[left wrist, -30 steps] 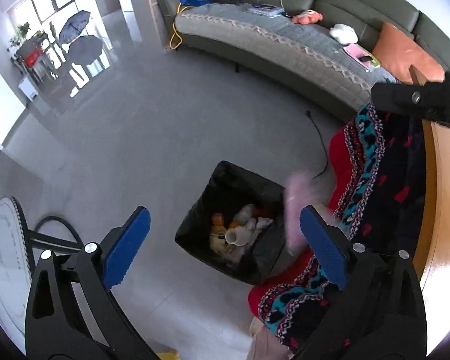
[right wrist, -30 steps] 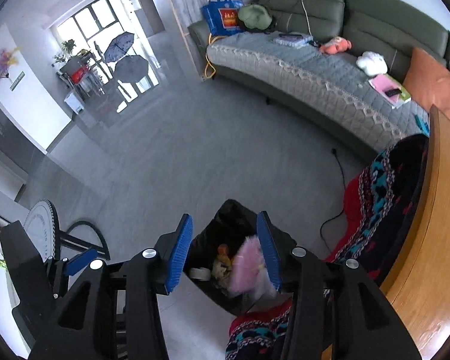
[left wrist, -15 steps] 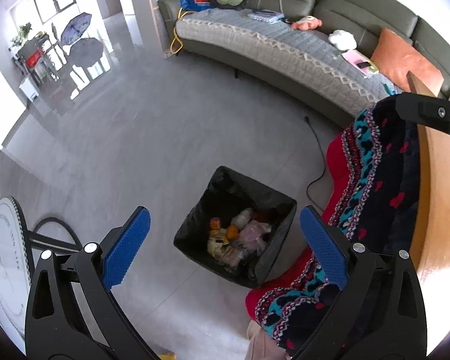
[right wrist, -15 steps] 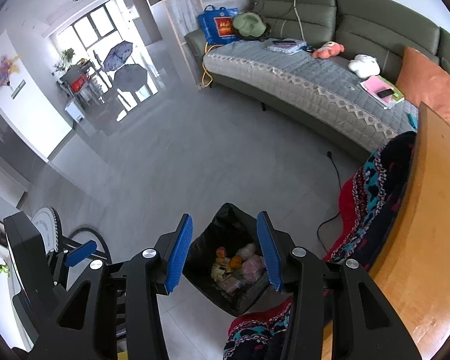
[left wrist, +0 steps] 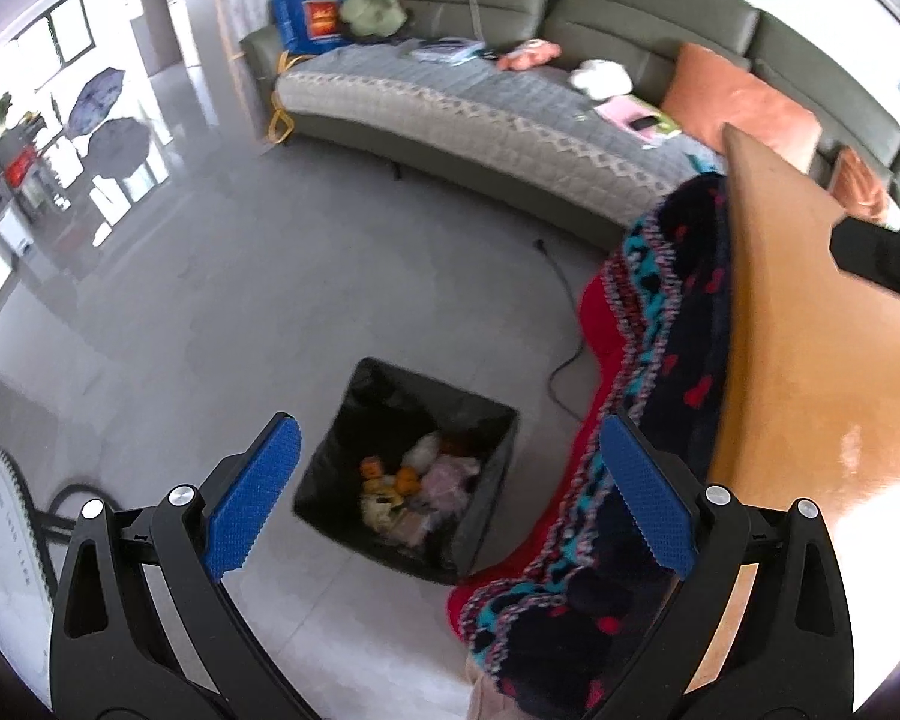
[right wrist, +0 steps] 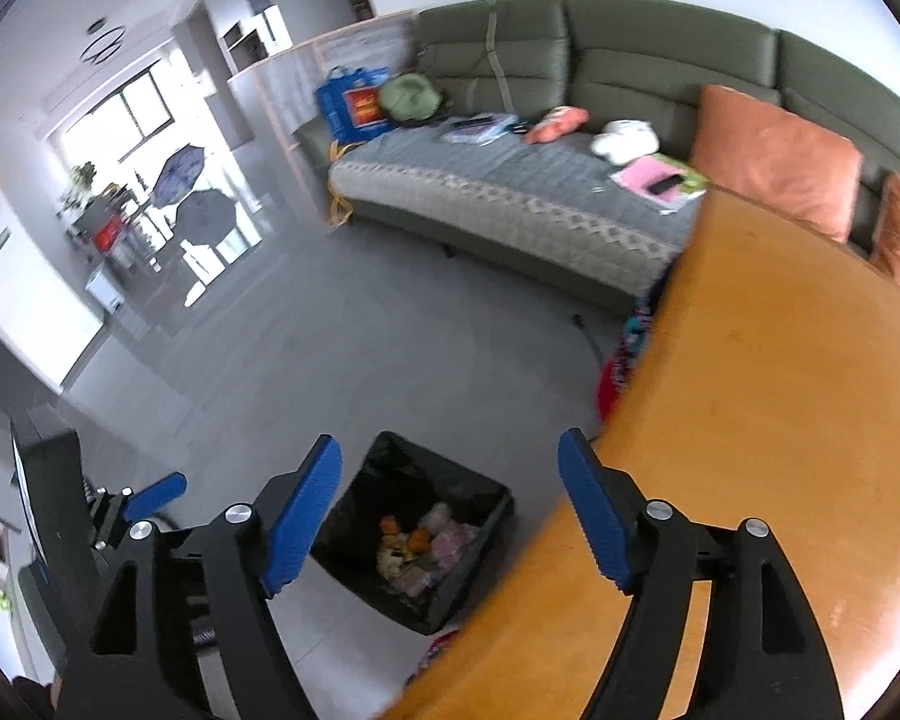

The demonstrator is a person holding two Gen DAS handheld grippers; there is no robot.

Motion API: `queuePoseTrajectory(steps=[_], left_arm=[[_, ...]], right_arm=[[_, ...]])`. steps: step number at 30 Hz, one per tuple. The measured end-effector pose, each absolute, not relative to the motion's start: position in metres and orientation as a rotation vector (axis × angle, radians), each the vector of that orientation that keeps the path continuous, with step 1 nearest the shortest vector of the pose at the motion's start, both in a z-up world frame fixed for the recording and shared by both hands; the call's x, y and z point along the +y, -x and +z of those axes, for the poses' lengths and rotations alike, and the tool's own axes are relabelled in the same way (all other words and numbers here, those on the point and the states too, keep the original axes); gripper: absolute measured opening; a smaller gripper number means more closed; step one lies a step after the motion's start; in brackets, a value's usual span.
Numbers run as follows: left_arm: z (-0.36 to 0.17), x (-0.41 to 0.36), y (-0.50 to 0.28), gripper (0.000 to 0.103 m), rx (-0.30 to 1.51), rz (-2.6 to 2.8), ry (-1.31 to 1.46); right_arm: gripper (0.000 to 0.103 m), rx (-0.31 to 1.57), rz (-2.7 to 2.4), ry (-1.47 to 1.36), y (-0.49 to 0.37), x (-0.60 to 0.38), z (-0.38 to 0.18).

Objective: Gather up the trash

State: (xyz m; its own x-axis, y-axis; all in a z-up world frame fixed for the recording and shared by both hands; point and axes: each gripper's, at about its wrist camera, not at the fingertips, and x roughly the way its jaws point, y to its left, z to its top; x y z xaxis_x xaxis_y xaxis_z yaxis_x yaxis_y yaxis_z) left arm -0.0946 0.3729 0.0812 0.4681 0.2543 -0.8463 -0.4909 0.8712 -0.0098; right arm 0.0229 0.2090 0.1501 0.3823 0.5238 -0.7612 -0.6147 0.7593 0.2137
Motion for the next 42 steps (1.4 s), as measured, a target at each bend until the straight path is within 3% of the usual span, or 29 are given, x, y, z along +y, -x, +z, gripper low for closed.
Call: queuePoseTrajectory(steps=[14, 28, 42], left_arm=[[0.092, 0.242, 0.021, 0.097, 0.974, 0.203, 0.142], [0.064, 0.118, -0.012, 0.097, 1.007, 0.022, 0.035], [0.027, 0.061, -0.003, 0.097, 1.020, -0.011, -0.031]], right_arm=[[0.082, 0.923, 0.484, 0.013, -0.047, 0.049, 0.140], [0.083, 0.966, 0.253, -0.088, -0.032, -0.101, 0.086], [0.083, 0.971, 0.136, -0.077, -0.008, -0.168, 0.029]])
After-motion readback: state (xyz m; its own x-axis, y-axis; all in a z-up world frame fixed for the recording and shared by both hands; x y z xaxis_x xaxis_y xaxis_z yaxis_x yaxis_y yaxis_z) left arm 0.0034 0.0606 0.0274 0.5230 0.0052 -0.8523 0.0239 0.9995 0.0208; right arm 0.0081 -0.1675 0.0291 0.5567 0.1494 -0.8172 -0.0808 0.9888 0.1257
